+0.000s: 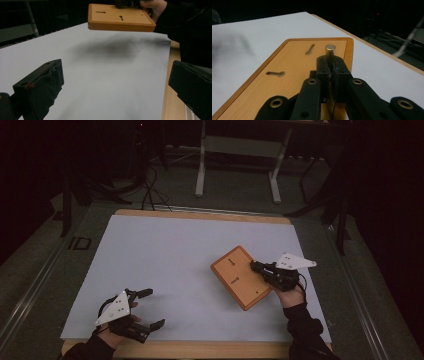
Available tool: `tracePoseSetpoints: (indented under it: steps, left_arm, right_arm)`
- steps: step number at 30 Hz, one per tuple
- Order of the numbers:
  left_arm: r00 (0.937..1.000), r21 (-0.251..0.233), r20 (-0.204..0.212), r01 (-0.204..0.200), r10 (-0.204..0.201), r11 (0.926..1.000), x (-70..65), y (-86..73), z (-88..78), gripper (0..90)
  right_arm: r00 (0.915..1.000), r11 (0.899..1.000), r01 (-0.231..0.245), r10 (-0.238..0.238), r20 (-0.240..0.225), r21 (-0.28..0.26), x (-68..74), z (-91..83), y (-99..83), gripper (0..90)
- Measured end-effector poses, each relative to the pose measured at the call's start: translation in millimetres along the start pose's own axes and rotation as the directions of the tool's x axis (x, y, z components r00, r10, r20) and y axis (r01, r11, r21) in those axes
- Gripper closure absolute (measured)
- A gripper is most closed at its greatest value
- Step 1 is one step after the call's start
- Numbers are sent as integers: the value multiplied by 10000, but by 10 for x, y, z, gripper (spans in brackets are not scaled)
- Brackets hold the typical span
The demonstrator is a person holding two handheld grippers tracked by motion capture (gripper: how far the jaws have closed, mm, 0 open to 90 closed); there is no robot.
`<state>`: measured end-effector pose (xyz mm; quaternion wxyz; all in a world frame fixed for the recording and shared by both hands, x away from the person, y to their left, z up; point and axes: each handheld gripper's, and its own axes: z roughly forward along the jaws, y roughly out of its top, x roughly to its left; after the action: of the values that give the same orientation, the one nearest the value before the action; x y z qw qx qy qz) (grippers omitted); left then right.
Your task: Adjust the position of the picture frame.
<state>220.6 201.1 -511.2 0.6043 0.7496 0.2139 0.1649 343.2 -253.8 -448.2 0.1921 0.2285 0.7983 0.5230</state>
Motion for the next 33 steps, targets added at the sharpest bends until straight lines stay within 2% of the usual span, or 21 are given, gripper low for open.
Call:
tracePoseSetpoints:
  steps: [1,2,9,12,16,21,22,23,24,25,28,33]
  left_arm:
    - [10000,0,0,0,0,10000,0,0,0,4]
    - [10000,-4,-6,0,0,10000,1,0,-4,4]
    - [10000,-57,2,20,-20,10000,-2,2,-8,4]
    - [10000,-72,20,25,-25,10000,-3,2,-9,4]
    - [10000,-66,32,26,-25,10000,-3,1,-10,4]
    - [10000,-32,41,22,-22,10000,-4,-1,-11,4]
    - [10000,-32,41,22,-22,10000,-4,-1,-11,4]
    - [10000,-39,53,36,-36,10000,-2,-1,-12,4]
    - [10000,-39,53,36,-36,10000,-2,-1,-12,4]
    - [10000,-44,60,35,-35,10000,-3,-1,-13,4]
    - [10000,-48,69,32,-32,10000,-5,-2,-13,4]
    - [10000,-35,78,32,-32,10000,-5,-3,-12,4]
  right_arm:
    - [10000,10000,1,-1,-67,0,10,27,5,858]
    - [9994,10000,57,-60,-332,-71,40,116,14,857]
    - [9942,9999,156,-156,-1067,-9,132,376,35,857]
    - [9883,9996,297,-296,-1498,-12,172,493,47,857]
    - [9756,9994,351,-348,-2167,-25,215,668,56,857]
    - [9649,9986,530,-491,-2581,84,282,872,60,856]
    - [9649,9986,530,-491,-2581,84,282,872,60,856]
    - [9603,9982,597,-543,-2737,112,302,940,55,856]
    - [9603,9982,597,-543,-2737,112,302,940,55,856]
    - [9543,9981,589,-509,-2945,186,309,1003,51,856]
    - [9462,9982,556,-459,-3203,211,312,1085,50,856]
    - [9382,9980,533,-380,-3439,351,325,1199,15,856]
